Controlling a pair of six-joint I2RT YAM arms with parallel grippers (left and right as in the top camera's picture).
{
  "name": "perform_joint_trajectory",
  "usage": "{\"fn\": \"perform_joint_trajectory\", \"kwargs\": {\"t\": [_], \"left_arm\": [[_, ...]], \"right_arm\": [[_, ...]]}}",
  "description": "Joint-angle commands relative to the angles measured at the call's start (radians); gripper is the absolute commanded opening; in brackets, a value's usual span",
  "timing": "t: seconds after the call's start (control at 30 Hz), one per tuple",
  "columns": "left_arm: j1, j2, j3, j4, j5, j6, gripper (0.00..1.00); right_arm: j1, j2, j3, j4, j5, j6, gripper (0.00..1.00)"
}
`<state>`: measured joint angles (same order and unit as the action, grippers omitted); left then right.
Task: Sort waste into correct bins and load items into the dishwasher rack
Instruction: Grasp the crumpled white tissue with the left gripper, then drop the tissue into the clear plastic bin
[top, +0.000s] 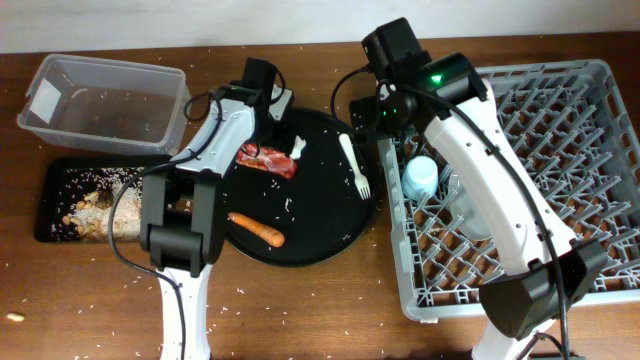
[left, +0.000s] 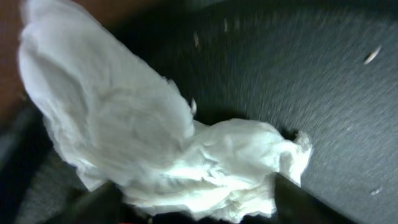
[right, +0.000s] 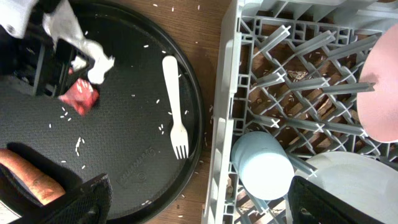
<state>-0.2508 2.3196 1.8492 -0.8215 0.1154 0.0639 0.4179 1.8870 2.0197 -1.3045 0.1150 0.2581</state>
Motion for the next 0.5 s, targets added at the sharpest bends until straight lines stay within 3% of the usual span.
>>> {"fn": "perform_joint_trajectory", "kwargs": {"t": [0.0, 0.03, 0.1, 0.2, 0.37, 0.47], "left_arm": [[-0.003, 0.032, -0.005, -0.029, -0.008, -0.008, 0.45], [-0.003, 0.032, -0.005, -0.029, -0.008, -0.008, 0.33], [-0.003, 0.031, -0.004, -0.03, -0.007, -0.008, 0.01], [0.002, 0.013, 0.077, -0.115, -0.007, -0.008, 0.0], [0.121, -0.048, 0.567, -0.403, -0.015, -0.008, 0.0], [0.238, -0.048, 0.657, -0.425, -0.16, -0.012, 0.01]], "right_arm": [[0.0, -0.001, 0.01, -0.002, 0.018, 0.0, 0.89], [0.0, -0.001, 0.01, -0.002, 0.017, 0.0, 0.89], [0.0, -0.001, 0.01, -0.002, 0.017, 0.0, 0.89], [0.0, -0.001, 0.01, -0.009, 0.018, 0.0, 0.89], [0.0, -0.001, 0.01, -0.005, 0.021, 0.0, 0.89], [0.0, -0.001, 0.01, -0.005, 0.021, 0.0, 0.89]]}}
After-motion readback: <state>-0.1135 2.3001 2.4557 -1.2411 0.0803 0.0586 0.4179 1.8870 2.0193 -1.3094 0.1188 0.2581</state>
